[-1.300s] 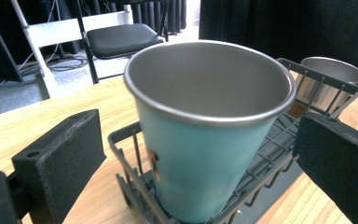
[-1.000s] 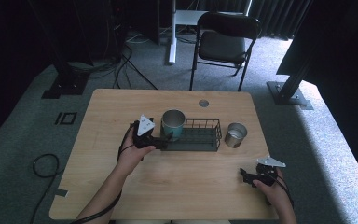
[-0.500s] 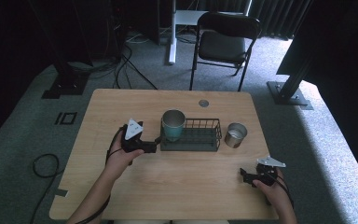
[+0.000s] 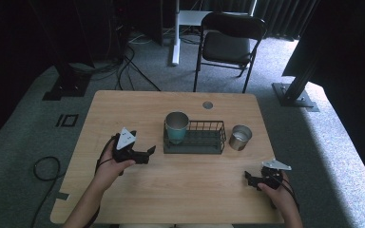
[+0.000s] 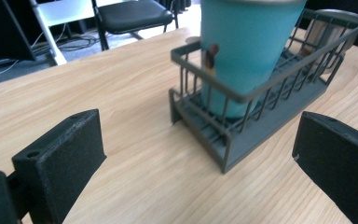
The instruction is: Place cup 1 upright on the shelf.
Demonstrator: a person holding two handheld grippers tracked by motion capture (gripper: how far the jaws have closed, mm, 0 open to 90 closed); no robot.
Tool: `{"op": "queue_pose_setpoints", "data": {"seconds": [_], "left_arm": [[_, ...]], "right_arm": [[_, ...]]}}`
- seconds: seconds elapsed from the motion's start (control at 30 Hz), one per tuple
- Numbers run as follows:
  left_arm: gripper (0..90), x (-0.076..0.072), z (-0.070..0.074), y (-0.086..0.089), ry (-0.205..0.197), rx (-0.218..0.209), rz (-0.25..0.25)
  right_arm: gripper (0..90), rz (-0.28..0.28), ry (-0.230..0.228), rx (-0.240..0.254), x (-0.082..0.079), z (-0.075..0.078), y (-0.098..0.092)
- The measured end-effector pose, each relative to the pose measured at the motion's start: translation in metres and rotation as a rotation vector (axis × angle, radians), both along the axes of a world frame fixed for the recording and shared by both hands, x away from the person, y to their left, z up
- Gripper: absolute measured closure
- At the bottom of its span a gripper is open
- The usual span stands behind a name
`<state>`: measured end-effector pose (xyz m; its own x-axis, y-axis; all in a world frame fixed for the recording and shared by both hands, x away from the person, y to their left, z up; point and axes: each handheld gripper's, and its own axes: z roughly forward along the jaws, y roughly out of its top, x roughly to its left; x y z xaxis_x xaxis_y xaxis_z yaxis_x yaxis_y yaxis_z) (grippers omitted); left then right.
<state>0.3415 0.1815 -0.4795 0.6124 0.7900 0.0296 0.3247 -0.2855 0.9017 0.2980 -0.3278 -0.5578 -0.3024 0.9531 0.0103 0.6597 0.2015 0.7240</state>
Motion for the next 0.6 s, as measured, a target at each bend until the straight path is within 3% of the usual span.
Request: {"op": "queue_pose_setpoints", "data": {"seconds": [0.17, 0.6], "left_arm": [[2.6, -0.008, -0.009, 0.019, 0.023, 0.017, 0.011], [2.7, -0.026, -0.031, 0.071, 0.078, 0.029, 0.1]], "right_arm": [[12.0, 0.0, 0.0, 0.0, 0.0, 0.0, 0.0], [12.0, 0.0, 0.0, 0.0, 0.0, 0.0, 0.0]]}}
